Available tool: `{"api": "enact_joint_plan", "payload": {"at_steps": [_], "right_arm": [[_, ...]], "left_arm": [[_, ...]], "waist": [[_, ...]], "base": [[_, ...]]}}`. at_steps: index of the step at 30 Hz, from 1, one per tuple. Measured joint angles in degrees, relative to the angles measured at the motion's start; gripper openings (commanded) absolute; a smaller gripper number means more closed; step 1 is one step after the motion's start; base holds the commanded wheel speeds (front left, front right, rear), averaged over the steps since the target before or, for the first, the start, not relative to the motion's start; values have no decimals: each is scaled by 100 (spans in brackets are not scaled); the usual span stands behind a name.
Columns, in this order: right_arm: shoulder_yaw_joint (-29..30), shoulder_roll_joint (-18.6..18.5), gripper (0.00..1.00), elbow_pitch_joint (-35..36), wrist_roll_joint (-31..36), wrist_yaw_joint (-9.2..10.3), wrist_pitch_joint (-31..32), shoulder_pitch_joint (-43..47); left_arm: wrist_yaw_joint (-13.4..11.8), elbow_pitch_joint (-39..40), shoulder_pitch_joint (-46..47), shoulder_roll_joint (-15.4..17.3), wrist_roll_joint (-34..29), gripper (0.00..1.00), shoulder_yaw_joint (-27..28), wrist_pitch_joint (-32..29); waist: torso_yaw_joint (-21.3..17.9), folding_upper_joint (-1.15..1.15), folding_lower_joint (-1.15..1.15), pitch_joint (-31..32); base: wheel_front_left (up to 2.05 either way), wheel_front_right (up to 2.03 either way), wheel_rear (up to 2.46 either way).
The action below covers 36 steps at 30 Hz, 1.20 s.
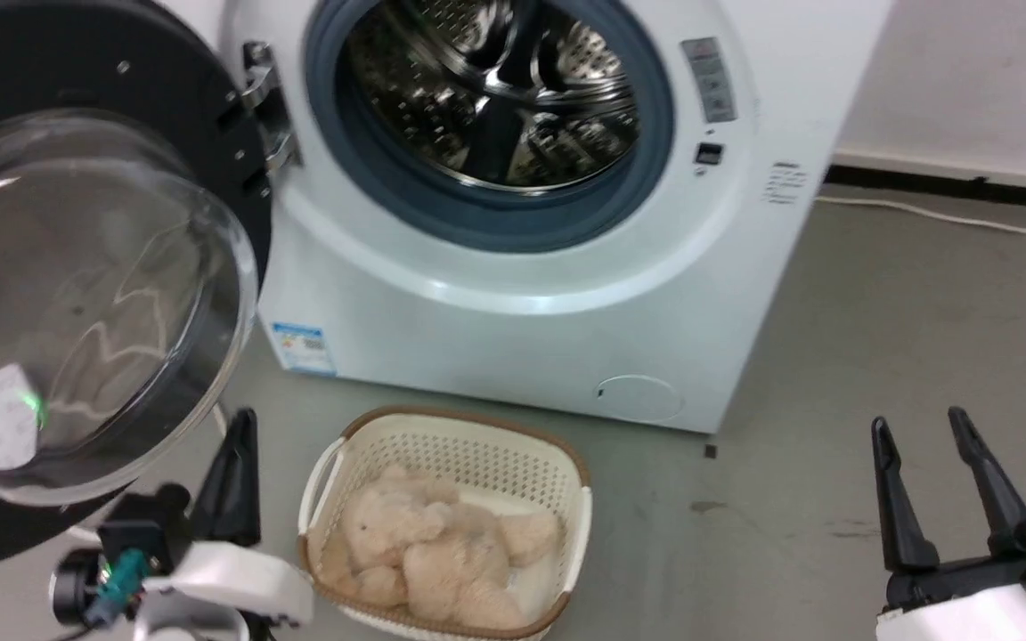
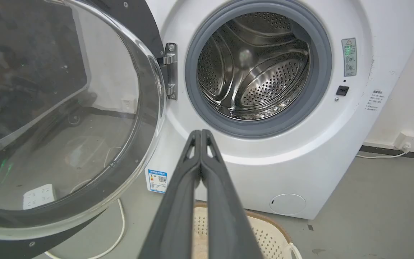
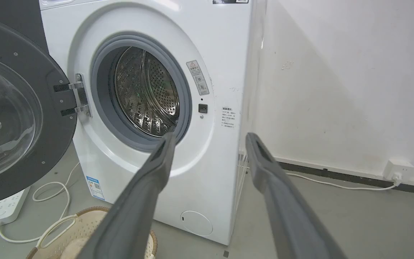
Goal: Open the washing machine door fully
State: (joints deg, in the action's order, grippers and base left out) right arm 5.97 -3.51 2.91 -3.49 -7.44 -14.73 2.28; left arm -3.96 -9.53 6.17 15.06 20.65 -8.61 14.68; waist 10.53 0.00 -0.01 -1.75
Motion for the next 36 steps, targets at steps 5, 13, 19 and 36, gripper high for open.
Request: {"api": "enact_joint_plan", "payload": {"at_steps": [5, 13, 19, 36], "right_arm": [[32, 20, 100, -7, -55, 0, 0, 118], [-35, 30, 100, -35, -166, 0, 0, 222], [-76, 35, 100, -92, -218, 0, -1, 289], [-174, 37, 100, -266, -259, 0, 0, 319]], "left_arm": [[-54, 126, -323, -224, -11, 0, -142, 0], [-283, 241, -626, -335, -441, 100, -443, 0], [-309, 296, -780, -452, -594, 100, -557, 0], [-309, 113, -800, -690, -633, 100, -283, 0]], "waist": [[-219, 0, 0, 145], [-426, 0, 0, 269], [-478, 0, 1, 280], [-412, 0, 1, 214]], "base": [[0, 0, 0], [0, 0, 0], [0, 0, 0], [0, 0, 0]]}}
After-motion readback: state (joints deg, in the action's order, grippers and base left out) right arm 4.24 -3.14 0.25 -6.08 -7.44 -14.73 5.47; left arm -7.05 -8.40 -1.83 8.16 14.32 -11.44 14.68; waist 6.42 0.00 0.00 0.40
